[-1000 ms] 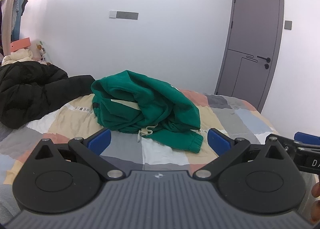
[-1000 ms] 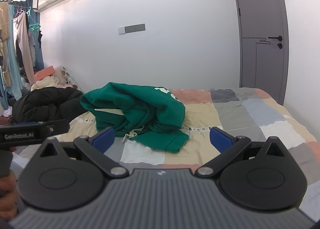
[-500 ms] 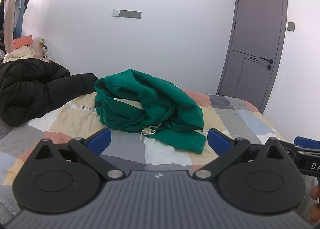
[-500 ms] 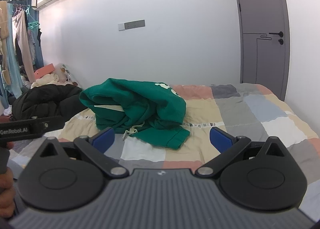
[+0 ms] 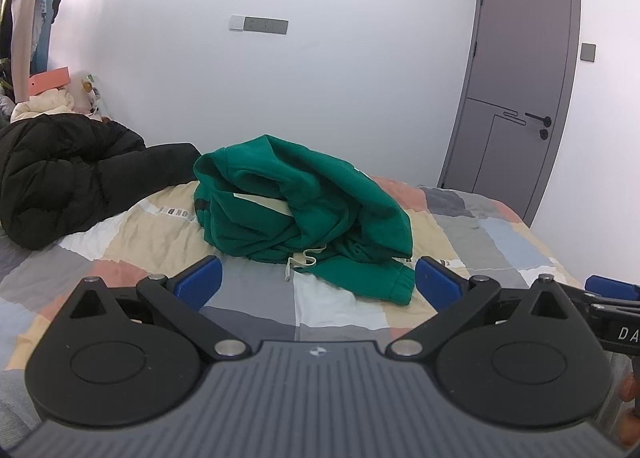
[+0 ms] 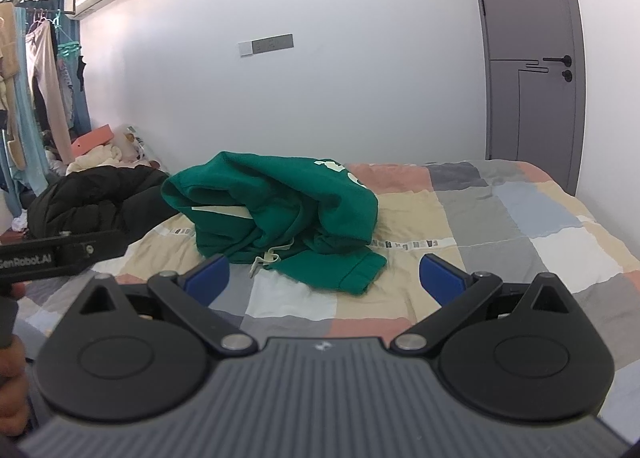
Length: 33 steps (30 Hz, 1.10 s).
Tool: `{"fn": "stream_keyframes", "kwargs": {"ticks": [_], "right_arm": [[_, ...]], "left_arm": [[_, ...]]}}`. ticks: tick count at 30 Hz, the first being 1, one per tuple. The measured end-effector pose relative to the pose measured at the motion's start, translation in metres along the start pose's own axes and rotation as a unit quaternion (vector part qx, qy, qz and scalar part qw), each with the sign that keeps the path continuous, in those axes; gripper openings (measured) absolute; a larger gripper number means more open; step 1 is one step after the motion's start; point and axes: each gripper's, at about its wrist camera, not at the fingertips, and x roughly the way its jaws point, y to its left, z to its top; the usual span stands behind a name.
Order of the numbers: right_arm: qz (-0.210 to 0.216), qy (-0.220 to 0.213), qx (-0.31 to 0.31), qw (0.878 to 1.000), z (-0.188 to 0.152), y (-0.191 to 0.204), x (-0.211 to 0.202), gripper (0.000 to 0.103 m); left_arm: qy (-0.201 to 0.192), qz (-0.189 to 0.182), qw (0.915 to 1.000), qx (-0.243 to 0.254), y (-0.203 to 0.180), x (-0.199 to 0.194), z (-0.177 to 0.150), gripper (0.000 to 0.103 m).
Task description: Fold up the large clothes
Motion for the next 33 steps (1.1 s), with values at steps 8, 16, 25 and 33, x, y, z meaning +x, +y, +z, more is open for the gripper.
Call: {"fn": "stream_keyframes", "kwargs": {"ticks": [8, 16, 25, 33], "right_arm": [[0.0, 0.005, 0.002, 1.0, -0.001, 0.001, 0.005, 0.103], [0.005, 0.01, 0.0, 1.0, 0.0, 0.006, 0.014, 0.103], [-0.001, 0.02, -0.007, 1.0, 0.002, 0.009, 0.034, 0.103], [0.008, 0.038, -0.002, 0.999, 0.009, 0.008, 0.072, 0.103]], "left_arm": [[0.001, 0.002, 1.0, -0.003, 0.003, 0.002, 0.0, 0.103], [0.011, 0.011, 0.9998, -0.011, 0.013, 0.014, 0.0, 0.103], [0.021, 0.019, 0.9994, -0.02, 0.024, 0.036, 0.005, 0.103], [0.033, 0.028, 0.9986, -0.031, 0.043, 0.078, 0.018, 0.103]]}}
